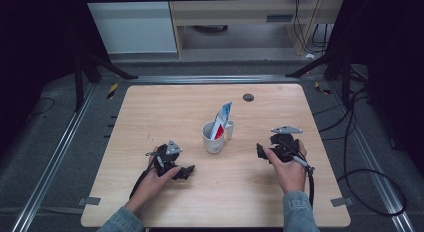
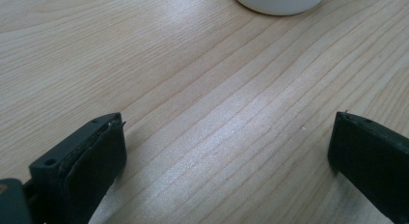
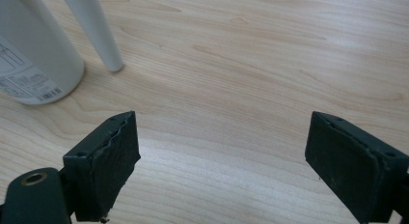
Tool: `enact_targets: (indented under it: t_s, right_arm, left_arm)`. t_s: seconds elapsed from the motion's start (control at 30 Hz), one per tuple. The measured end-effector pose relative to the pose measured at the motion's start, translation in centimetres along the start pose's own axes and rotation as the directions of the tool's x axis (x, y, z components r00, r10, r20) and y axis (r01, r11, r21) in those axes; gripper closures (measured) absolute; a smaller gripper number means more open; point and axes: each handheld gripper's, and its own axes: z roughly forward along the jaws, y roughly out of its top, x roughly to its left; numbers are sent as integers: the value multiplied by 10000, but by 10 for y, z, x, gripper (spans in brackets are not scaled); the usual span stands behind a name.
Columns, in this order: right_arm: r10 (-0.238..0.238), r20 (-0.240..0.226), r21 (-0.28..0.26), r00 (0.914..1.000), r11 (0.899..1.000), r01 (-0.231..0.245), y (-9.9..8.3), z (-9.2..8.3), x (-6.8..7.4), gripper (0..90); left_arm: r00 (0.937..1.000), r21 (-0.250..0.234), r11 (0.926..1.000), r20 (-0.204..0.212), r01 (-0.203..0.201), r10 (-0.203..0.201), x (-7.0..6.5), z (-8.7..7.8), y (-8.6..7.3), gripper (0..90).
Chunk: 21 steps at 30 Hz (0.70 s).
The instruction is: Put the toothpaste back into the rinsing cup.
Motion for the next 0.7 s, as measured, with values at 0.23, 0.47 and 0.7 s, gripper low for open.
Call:
enact_targets:
  t_s: [0.23, 0.47, 0.7]
  right_arm:
    - [99, 156, 192, 9998, 9998, -102, -10, 4, -10, 122]
    - [210, 168, 328, 9996, 9992, -215, -22, 8, -13, 122]
    - [297, 159, 365, 9994, 9989, -303, -29, 11, -16, 123]
  left_arm:
    - [10000, 0, 10000, 0, 1, -1, 0, 0, 0, 0]
    - [10000, 0, 10000, -1, -2, 2, 0, 0, 0, 0]
    - [10000, -1, 10000, -1, -2, 2, 0, 0, 0, 0]
